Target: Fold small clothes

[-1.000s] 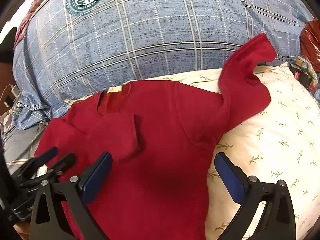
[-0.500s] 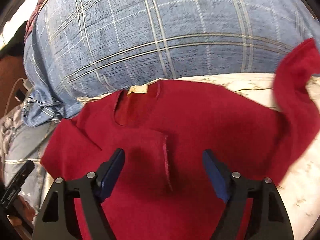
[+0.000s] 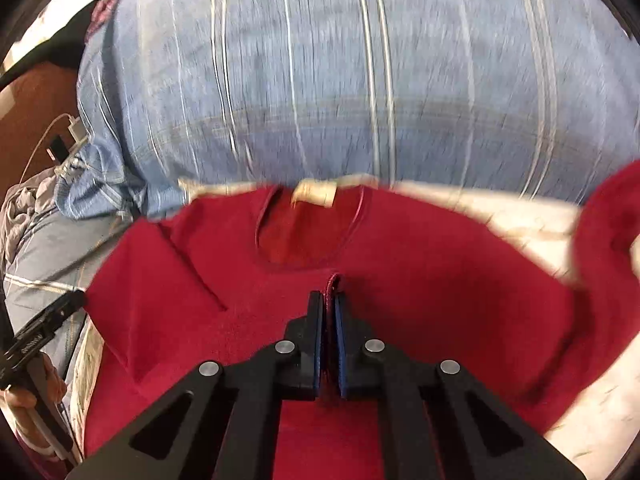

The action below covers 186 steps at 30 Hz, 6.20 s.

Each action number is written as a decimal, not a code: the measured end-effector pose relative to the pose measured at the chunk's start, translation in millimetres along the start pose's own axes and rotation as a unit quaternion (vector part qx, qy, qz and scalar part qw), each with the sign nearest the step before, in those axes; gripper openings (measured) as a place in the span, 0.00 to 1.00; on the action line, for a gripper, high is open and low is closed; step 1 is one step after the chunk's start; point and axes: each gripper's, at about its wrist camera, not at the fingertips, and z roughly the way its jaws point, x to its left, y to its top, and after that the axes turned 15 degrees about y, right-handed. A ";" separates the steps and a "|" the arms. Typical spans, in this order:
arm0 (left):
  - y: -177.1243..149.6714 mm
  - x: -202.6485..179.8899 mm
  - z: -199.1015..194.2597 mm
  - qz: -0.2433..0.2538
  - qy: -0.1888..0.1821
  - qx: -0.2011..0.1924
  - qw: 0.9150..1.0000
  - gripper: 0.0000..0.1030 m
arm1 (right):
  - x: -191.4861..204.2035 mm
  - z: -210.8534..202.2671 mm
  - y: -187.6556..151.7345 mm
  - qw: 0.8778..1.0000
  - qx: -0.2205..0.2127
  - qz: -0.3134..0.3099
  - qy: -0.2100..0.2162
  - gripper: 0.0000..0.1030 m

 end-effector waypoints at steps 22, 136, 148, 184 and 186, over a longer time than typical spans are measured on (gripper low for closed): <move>-5.7 -13.9 12.4 0.050 0.023 -0.007 0.998 0.76 | 10.5 -7.5 36.0 0.999 -0.034 0.030 -0.027 0.56; -22.8 -79.5 57.1 0.102 0.012 0.043 0.994 0.88 | -256.0 -3.4 81.1 0.945 -0.043 0.227 -0.232 0.22; -12.3 -66.1 44.0 0.076 0.005 0.026 0.997 0.88 | -149.7 -79.2 79.8 0.986 -0.102 0.115 -0.060 0.06; 15.4 -159.0 56.5 0.125 -0.075 0.075 0.986 0.16 | -52.8 -77.1 -29.9 0.999 -0.037 0.036 0.008 0.62; 23.8 -156.2 45.7 0.122 -0.087 0.063 0.987 0.14 | -61.8 -83.4 -29.0 0.998 -0.048 0.049 0.002 0.66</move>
